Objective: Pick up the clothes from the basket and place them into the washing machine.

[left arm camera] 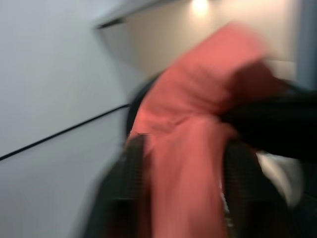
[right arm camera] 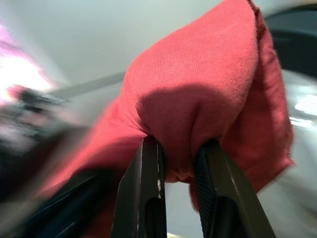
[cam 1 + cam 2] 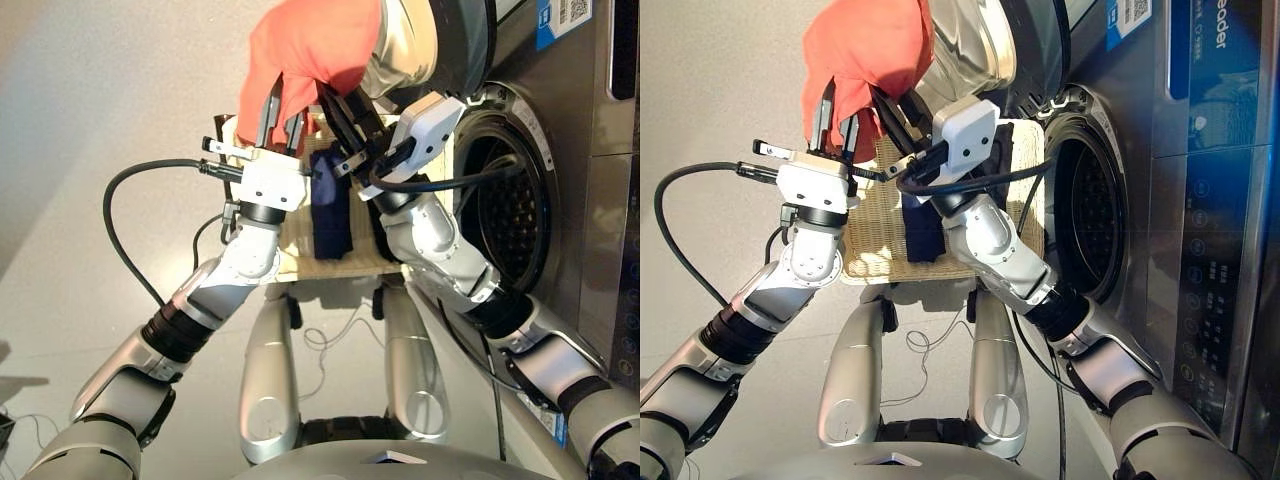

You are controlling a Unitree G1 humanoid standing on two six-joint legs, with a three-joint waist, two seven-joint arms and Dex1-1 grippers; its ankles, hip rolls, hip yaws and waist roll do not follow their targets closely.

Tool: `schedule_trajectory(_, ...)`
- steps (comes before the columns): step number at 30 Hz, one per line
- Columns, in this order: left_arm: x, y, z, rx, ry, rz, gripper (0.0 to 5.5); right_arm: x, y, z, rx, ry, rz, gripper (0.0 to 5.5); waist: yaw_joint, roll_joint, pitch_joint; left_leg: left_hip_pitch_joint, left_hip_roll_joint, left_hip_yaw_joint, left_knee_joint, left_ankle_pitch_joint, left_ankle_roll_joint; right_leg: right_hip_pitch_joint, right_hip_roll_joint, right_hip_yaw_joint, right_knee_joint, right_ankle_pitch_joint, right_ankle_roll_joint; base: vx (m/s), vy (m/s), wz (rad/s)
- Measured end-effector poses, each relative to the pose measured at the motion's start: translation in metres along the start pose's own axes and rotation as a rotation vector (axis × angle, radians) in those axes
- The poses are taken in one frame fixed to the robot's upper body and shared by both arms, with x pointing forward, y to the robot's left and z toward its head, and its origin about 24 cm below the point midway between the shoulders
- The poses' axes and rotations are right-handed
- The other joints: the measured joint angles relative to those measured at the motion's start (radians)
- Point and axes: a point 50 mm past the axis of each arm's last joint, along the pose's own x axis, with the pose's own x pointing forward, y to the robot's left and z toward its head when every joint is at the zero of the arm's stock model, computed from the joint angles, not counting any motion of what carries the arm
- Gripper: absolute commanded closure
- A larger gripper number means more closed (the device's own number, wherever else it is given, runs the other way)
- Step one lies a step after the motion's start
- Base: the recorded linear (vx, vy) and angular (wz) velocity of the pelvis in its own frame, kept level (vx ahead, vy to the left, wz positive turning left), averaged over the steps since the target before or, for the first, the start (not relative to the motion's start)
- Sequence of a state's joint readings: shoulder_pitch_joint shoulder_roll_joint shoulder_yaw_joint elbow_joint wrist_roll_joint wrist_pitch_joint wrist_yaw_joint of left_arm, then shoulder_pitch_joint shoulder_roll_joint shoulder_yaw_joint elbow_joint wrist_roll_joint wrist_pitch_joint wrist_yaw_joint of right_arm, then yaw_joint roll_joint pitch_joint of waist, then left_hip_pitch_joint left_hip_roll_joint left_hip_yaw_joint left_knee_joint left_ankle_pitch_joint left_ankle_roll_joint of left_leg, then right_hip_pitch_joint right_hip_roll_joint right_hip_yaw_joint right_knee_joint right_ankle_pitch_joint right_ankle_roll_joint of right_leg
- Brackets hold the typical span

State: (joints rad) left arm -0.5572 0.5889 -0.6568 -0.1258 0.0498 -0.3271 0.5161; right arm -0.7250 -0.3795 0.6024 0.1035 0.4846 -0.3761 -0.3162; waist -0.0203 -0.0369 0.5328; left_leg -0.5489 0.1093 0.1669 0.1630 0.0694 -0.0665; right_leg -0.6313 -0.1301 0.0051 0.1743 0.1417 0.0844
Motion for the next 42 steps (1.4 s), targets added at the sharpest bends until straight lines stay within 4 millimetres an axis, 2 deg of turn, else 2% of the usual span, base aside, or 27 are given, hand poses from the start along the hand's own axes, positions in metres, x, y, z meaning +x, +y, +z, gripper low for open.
schedule_trajectory(2, -0.003, 0.0, -0.006, -0.015, 0.037, -0.01, 0.0, -0.003, -0.015, -0.01, -0.095, 0.025, -0.085, 5.5, -0.001, 0.002, 0.0, -0.001, 0.0, -0.001, 0.0, 0.0, 0.0, -0.001, 0.0, 0.0, 0.0, 0.0, 0.0, 0.0, 0.0, 0.0)
schedule_trajectory(6, 0.0, -0.005, 0.0, -0.036, 0.0, -0.063, 0.0, -0.012, -0.047, -0.038, -0.214, 0.153, -0.266, 5.5, 0.001, 0.01, 0.001, -0.006, -0.001, -0.003, 0.007, 0.0, 0.0, -0.003, 0.0, 0.0, 0.001, 0.001, 0.001, 0.0, 0.0, 0.0)
schedule_trajectory(12, 0.007, -0.02, 0.009, -0.102, -0.047, -0.177, 0.0, -0.029, -0.082, -0.066, -0.275, 0.289, -0.508, 5.5, 0.003, 0.026, 0.001, -0.031, -0.001, -0.005, 0.021, -0.001, 0.001, -0.023, -0.001, 0.002, 0.002, 0.004, 0.002, 0.0, 0.0, 0.0)
schedule_trajectory(13, 0.008, -0.022, 0.01, -0.112, -0.048, -0.19, 0.0, -0.031, -0.087, -0.068, -0.282, 0.303, -0.532, 5.5, 0.003, 0.029, 0.001, -0.039, -0.001, -0.008, 0.026, -0.002, 0.001, -0.027, -0.001, 0.002, 0.002, 0.005, 0.002, 0.0, 0.0, 0.0)
schedule_trajectory(15, 0.009, -0.024, 0.01, -0.134, -0.043, -0.206, 0.0, -0.038, -0.095, -0.074, -0.295, 0.34, -0.581, 5.5, 0.003, 0.033, 0.002, -0.046, -0.005, -0.031, 0.031, -0.005, -0.002, -0.03, 0.0, 0.002, 0.002, 0.007, 0.002, 0.0, 0.0, 0.0)
schedule_trajectory(19, 0.01, -0.026, 0.012, -0.159, -0.043, -0.209, 0.0, -0.053, -0.111, -0.085, -0.292, 0.412, -0.692, 5.5, 0.005, 0.034, 0.001, -0.053, -0.007, -0.035, 0.04, -0.005, -0.002, -0.033, -0.003, 0.002, 0.004, 0.009, 0.003, 0.0, 0.0, 0.0)
schedule_trajectory(23, 0.011, -0.028, 0.013, -0.178, -0.043, -0.2, 0.0, -0.082, -0.122, -0.104, -0.262, 0.523, -0.82, 5.5, 0.012, 0.038, 0.0, -0.058, -0.007, -0.04, 0.047, -0.006, -0.002, -0.033, -0.003, 0.0, 0.008, 0.008, 0.002, 0.0, 0.0, 0.0)
schedule_trajectory(27, 0.013, -0.028, 0.014, -0.185, -0.047, -0.184, 0.0, -0.122, -0.131, -0.122, -0.252, 0.666, -0.943, 5.5, 0.021, 0.039, 0.0, -0.078, -0.011, -0.057, 0.059, -0.006, -0.002, -0.046, -0.006, -0.005, 0.02, 0.005, 0.004, 0.0, 0.0, 0.0)
schedule_trajectory(30, 0.013, -0.028, 0.013, -0.186, -0.044, -0.174, 0.0, -0.135, -0.138, -0.123, -0.195, 0.692, -1.043, 5.5, 0.02, 0.04, 0.001, -0.096, -0.016, -0.061, 0.076, -0.008, 0.002, -0.06, -0.012, -0.006, 0.034, 0.004, 0.007, 0.0, 0.0, 0.0)
schedule_trajectory(34, 0.013, -0.03, 0.014, -0.198, -0.042, -0.162, 0.0, -0.14, -0.156, -0.115, -0.077, 0.634, -1.279, 5.5, 0.021, 0.052, 0.001, -0.115, -0.025, -0.073, 0.105, -0.014, 0.011, -0.067, -0.022, -0.01, 0.054, -0.006, 0.013, 0.0, 0.0, 0.0)
schedule_trajectory(38, 0.013, -0.029, 0.013, -0.198, -0.038, -0.151, 0.0, -0.125, -0.171, -0.102, 0.008, 0.539, -1.439, 5.5, 0.021, 0.056, 0.0, -0.145, -0.028, -0.084, 0.124, -0.021, 0.012, -0.093, -0.025, -0.016, 0.072, -0.008, 0.016, 0.0, 0.0, 0.0)
schedule_trajectory(42, 0.013, -0.029, 0.013, -0.2, -0.035, -0.135, 0.0, -0.11, -0.186, -0.087, 0.001, 0.475, -1.496, 5.5, 0.022, 0.061, 0.0, -0.201, -0.029, -0.088, 0.146, -0.02, 0.014, -0.146, -0.026, -0.015, 0.092, -0.007, 0.015, 0.0, 0.0, 0.0)
